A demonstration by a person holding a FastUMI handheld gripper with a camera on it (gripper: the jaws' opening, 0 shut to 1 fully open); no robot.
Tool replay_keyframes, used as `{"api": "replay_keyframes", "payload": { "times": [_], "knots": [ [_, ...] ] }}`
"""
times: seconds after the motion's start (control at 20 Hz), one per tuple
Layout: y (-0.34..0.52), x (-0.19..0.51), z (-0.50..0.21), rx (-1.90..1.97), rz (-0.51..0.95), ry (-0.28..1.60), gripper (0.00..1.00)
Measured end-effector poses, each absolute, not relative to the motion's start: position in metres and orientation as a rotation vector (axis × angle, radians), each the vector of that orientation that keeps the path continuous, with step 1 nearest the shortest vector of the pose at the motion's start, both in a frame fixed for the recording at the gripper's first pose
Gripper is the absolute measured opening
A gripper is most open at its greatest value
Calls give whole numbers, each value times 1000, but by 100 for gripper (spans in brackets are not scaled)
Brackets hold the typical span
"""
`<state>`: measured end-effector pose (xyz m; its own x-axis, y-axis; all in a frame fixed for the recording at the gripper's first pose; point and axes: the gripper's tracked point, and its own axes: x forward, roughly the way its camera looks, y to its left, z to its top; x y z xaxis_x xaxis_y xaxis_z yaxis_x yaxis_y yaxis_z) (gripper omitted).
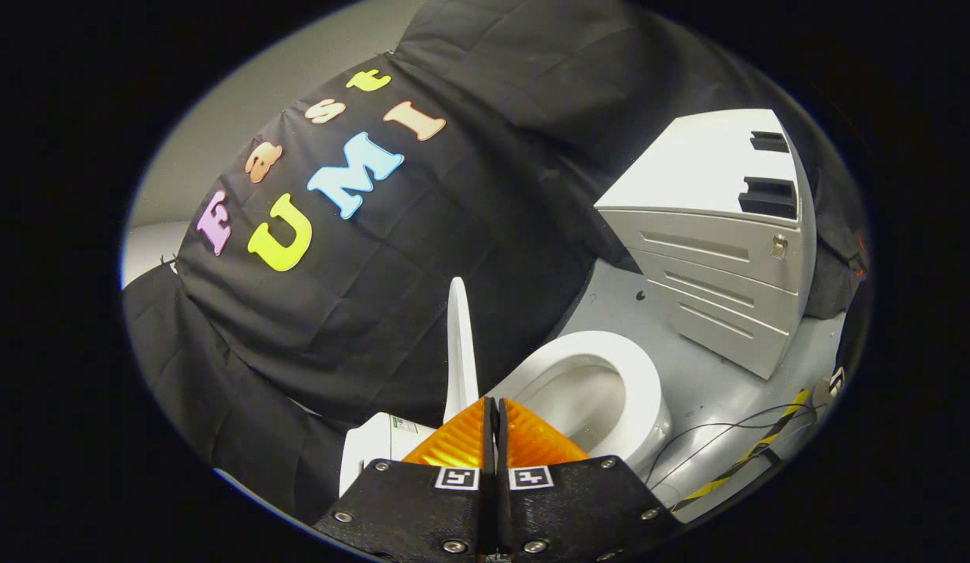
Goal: Open the toilet lid.
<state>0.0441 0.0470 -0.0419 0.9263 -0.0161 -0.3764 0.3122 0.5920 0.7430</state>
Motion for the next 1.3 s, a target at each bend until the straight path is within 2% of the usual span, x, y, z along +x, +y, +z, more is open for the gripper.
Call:
{"api": "replay_keyframes", "payload": {
  "times": [1.3],
  "knots": [
    [135, 55, 47, 531, -105, 210, 0]
  ]
}}
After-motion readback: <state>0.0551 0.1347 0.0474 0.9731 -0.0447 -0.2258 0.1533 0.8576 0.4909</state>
